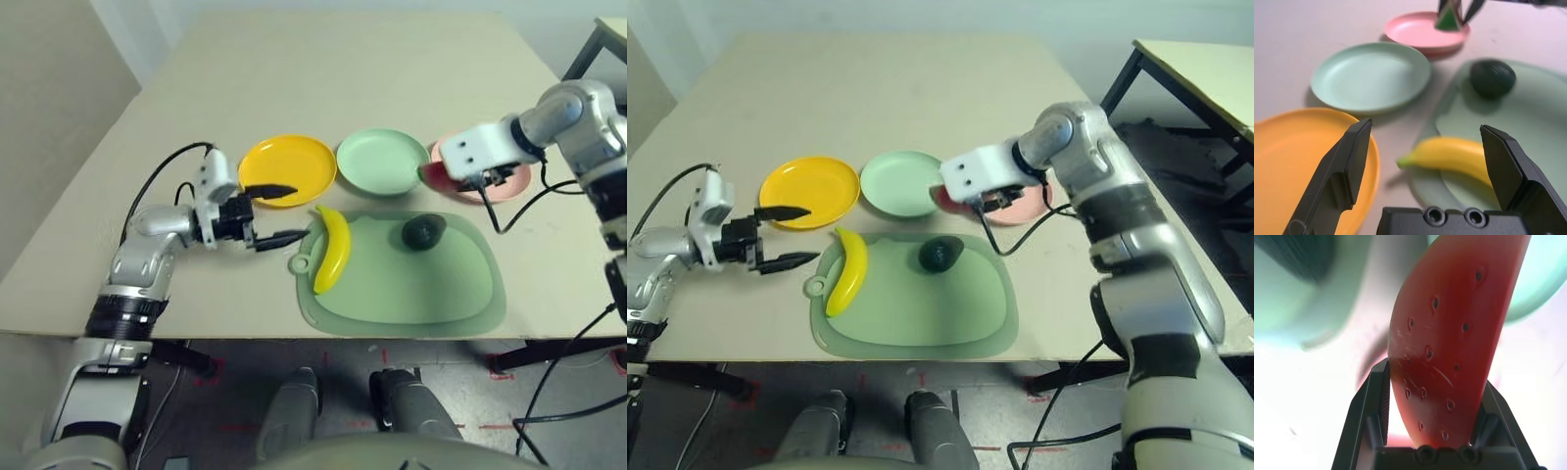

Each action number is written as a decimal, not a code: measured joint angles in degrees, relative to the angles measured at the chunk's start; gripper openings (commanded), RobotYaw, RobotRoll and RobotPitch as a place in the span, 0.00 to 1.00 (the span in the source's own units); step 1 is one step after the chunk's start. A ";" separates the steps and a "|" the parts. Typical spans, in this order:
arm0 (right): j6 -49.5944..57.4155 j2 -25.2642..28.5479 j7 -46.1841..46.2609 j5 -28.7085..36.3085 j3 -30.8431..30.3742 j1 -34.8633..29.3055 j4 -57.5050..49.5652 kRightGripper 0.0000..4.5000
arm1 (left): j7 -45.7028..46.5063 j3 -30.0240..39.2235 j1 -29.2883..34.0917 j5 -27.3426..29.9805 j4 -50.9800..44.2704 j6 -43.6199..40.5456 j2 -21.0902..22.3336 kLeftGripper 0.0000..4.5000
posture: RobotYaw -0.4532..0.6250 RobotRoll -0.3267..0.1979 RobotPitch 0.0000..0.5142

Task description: Place the fruits into color-matched plates.

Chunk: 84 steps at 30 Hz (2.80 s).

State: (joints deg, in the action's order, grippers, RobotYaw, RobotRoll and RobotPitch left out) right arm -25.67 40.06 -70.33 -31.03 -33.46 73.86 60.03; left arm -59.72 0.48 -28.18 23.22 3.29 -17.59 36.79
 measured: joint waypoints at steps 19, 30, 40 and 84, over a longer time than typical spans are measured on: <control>-0.49 -4.04 22.55 -13.82 -5.48 1.48 16.90 1.00 | 0.79 0.99 2.19 1.40 -5.52 -4.16 1.26 1.00 | 0.46 0.62 0.26; -10.07 -1.50 15.75 -13.56 -5.38 6.52 14.52 1.00 | -4.96 0.27 0.57 1.61 -2.77 -3.22 1.08 1.00 | 0.42 0.62 0.26; -12.01 0.82 -19.38 13.61 1.21 -1.89 -15.71 1.00 | -22.15 -1.38 2.74 4.45 1.33 0.37 5.36 1.00 | 0.41 0.62 0.27; 19.45 1.00 -18.85 17.46 0.76 -18.63 -41.33 1.00 | -22.50 -1.37 2.59 6.12 -2.11 -0.12 5.87 1.00 | 0.43 0.62 0.28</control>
State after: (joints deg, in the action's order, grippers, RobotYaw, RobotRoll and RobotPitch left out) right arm -6.23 41.06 -89.18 -13.56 -32.70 55.23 18.70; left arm -82.22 -0.89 -25.59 29.34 1.18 -17.71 42.67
